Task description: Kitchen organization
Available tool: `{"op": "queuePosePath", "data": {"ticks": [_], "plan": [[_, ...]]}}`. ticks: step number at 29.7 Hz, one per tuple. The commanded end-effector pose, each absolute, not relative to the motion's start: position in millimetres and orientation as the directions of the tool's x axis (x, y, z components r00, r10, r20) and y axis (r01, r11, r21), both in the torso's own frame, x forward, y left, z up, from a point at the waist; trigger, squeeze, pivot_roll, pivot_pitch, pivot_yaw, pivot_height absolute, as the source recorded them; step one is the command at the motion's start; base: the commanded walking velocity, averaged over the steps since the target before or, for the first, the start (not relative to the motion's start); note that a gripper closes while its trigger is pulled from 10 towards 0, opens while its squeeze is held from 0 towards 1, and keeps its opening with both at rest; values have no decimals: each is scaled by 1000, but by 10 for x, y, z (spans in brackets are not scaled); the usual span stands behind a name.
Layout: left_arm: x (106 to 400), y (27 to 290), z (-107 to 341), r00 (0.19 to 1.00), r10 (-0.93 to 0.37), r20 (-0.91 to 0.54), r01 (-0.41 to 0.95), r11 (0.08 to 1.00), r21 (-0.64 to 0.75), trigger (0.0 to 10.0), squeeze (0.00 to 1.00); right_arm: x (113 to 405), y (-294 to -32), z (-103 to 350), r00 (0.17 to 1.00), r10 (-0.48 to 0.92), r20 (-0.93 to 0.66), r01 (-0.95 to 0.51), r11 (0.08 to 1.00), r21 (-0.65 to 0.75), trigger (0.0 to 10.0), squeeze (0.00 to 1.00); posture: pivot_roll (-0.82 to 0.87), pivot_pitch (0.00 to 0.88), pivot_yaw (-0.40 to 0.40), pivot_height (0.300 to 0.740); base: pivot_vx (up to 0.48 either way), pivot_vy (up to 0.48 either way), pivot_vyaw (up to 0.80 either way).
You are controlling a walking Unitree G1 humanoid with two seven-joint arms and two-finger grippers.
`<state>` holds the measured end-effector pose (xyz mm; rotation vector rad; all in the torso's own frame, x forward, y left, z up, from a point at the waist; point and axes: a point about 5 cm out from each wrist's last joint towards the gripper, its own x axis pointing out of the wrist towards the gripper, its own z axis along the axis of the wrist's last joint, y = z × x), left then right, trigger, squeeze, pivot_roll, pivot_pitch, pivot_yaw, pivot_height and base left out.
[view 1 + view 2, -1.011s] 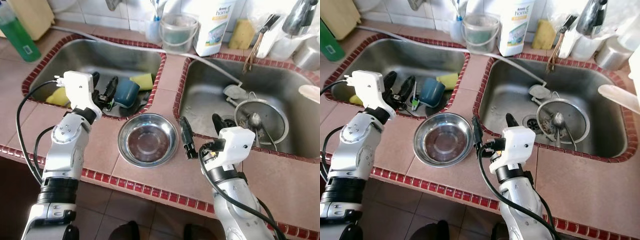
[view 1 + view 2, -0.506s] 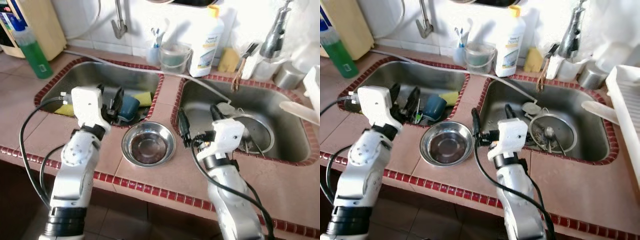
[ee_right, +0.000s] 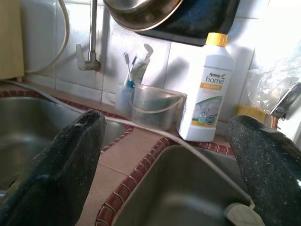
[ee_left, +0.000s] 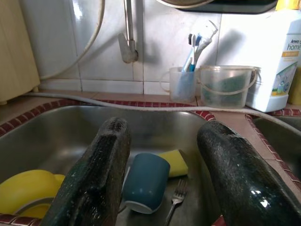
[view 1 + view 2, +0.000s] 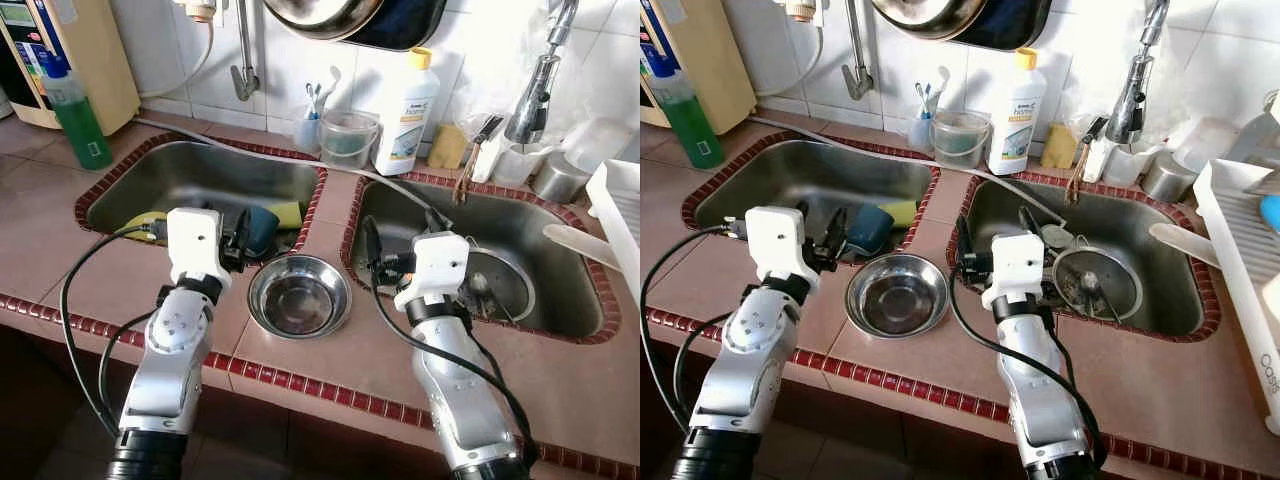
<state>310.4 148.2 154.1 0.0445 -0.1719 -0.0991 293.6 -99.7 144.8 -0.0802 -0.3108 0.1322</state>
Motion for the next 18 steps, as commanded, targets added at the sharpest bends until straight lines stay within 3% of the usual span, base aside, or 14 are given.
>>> {"op": "queuePosePath", "data": {"ticks": [1, 18], "plan": [[3091, 1505, 1516, 982, -86, 166, 78, 996, 50, 10000, 0, 2915, -982, 1442, 933, 147, 329, -110, 986, -129, 10000, 0, -150, 0, -27, 732, 0, 0, 0], [2920, 1585, 1415, 985, -64, 163, 57, 997, 49, 10000, 0, 2835, -995, 1376, 921, 166, 352, -124, 982, -140, 10000, 0, -150, 0, -42, 732, 0, 0, 0]]}}
